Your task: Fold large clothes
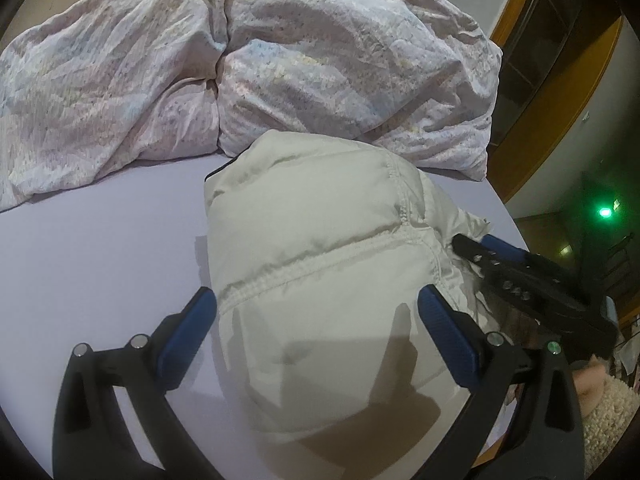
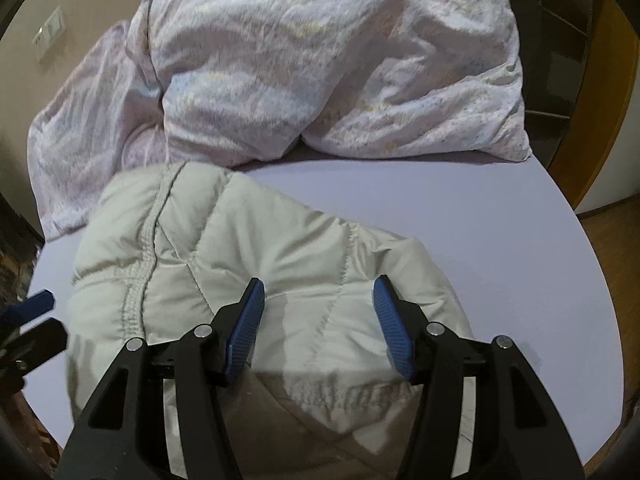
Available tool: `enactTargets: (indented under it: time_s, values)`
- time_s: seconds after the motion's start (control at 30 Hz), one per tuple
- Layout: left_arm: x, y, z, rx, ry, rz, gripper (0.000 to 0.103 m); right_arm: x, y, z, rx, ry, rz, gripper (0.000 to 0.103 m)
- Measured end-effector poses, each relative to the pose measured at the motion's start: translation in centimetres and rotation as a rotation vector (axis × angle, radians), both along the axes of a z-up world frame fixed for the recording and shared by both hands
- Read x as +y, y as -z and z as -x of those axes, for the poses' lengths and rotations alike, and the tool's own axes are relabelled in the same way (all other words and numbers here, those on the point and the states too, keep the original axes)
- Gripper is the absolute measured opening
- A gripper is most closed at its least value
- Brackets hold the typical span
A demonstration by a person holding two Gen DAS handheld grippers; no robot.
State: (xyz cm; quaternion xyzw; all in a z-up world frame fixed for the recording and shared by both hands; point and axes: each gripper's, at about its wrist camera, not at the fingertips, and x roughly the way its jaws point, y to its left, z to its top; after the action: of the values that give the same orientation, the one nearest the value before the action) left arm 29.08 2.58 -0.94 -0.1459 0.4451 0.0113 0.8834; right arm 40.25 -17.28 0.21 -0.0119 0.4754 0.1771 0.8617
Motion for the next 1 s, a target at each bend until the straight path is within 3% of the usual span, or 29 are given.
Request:
enactTargets:
  time_s: [0.27,0.73,1.0]
  values:
    - [-0.2,-1.0,-1.4,-0.05,-0.014,-0.053,0.1,-0.3,-2.5,-0.4,-0.052,0.038,-0.046,0.059]
    - [-1.2,0.0,-4.3,-0.05,-0.028,-0.101,0.1,-0.1,-2.5,-0.6,-0.07,0.046,-0.05,0.059]
    - [-2.6,1.6,-5.2,-0.07,-0.025,-0.167,0.101,0.3,0.7,-1.5,-0.051,0.05,0.06,0.059]
